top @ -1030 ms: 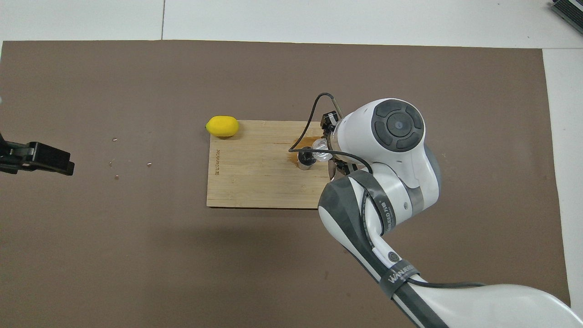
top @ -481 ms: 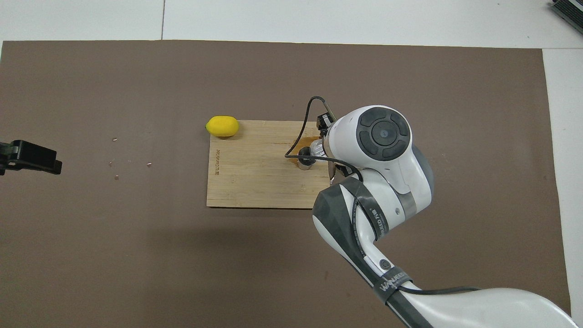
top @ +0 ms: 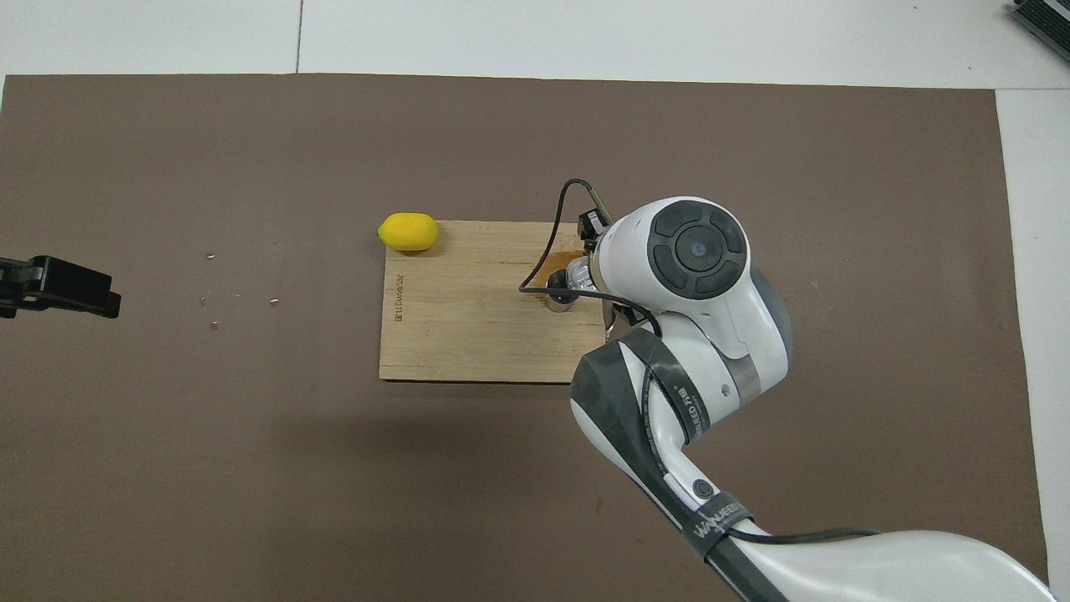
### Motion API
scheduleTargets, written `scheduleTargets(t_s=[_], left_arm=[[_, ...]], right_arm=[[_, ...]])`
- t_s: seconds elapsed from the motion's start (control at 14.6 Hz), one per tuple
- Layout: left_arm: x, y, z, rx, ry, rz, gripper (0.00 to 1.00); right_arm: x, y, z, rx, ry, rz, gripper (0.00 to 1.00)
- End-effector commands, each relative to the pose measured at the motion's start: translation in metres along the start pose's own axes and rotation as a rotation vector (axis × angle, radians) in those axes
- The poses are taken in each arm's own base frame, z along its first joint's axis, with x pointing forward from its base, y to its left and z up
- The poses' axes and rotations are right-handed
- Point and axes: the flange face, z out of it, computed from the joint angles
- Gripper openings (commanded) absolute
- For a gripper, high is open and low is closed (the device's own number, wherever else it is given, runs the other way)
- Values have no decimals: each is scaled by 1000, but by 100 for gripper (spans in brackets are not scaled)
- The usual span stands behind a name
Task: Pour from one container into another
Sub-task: 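Turn the glass cup upright and carry it back with the right gripper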
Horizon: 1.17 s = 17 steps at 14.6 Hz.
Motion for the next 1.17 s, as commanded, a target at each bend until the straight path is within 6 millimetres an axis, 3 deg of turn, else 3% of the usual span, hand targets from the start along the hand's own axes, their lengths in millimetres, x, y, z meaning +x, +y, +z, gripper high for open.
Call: scheduleTargets(t_s=[0.0, 0.21, 1.1], left_arm=[[-7, 4, 2, 8, 15, -3, 100], [-6, 11, 3, 9, 15, 14, 100], [-8, 8, 3, 8, 6, 10, 100]], right_arm=[[0, -6, -1, 21, 26, 12, 0], [0, -6, -1, 22, 35, 4, 0], [1, -11, -7, 28, 14, 45, 0]])
